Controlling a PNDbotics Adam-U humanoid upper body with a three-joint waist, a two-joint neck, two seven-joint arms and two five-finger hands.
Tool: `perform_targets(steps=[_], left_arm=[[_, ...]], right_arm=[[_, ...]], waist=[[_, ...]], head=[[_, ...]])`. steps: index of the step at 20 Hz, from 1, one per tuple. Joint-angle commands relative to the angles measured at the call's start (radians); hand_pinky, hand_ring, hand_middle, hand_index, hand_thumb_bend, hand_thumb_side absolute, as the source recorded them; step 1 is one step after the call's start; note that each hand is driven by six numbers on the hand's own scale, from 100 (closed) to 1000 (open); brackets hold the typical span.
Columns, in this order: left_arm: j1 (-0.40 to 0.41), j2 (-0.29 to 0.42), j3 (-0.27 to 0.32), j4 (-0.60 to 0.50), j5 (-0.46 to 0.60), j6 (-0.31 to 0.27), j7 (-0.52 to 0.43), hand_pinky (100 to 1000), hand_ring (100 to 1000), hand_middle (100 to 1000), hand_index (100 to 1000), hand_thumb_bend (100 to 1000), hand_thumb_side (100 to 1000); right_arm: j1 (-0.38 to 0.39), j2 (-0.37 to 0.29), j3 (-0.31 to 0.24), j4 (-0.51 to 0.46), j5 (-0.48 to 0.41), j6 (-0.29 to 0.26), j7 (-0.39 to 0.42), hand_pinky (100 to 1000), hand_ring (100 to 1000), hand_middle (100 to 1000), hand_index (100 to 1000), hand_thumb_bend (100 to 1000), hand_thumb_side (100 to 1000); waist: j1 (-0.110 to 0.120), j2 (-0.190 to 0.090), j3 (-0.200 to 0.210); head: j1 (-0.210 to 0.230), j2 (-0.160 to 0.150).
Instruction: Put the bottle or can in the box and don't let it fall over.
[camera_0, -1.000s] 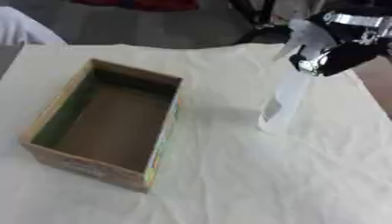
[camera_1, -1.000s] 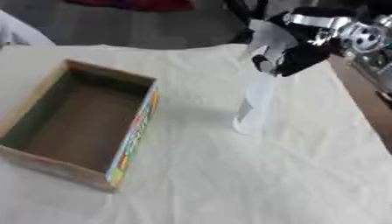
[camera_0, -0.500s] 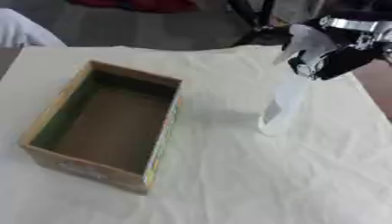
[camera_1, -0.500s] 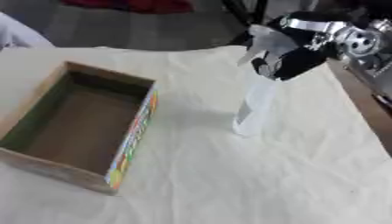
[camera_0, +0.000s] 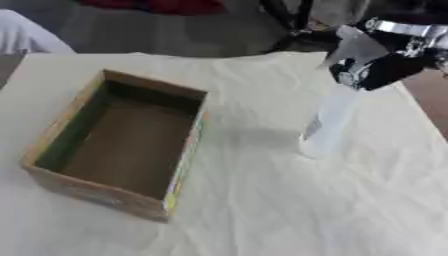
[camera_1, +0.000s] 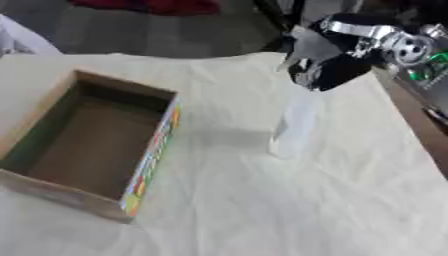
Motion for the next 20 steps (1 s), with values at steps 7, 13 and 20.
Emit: perform_targets(steps=[7, 13, 20], left_arm=[[-0.004, 0.014, 0.003, -0.021, -0.005, -0.001, -0.004, 854, 580, 675, 710, 100, 779], [-0.004, 0.015, 0.003, -0.021, -0.004, -0.002, -0.004, 854, 579, 675, 710, 100, 779], [-0.003, 0.016, 0.004, -0.021, -0.004, -0.002, -0.004, 853, 577, 673, 709, 100, 779]], right_arm=[[-0.023, -0.013, -0.006, 0.000, 0.005, -0.010, 0.001, 439, 535, 583, 612, 100, 100], [-0.027, -0.010, -0.005, 0.001, -0.008, -0.007, -0.017, 363, 487, 521, 542, 100, 100], [-0.015, -0.016, -0.006, -0.011, -0.026, -0.010, -0.072, 234, 367, 374, 399, 100, 100]], waist=[[0.001, -0.009, 0.001], [0.000, -0.010, 0.001], [0.000, -0.010, 0.001]], head=[[-0.006, -0.013], [-0.008, -0.014], [-0.009, -0.014]])
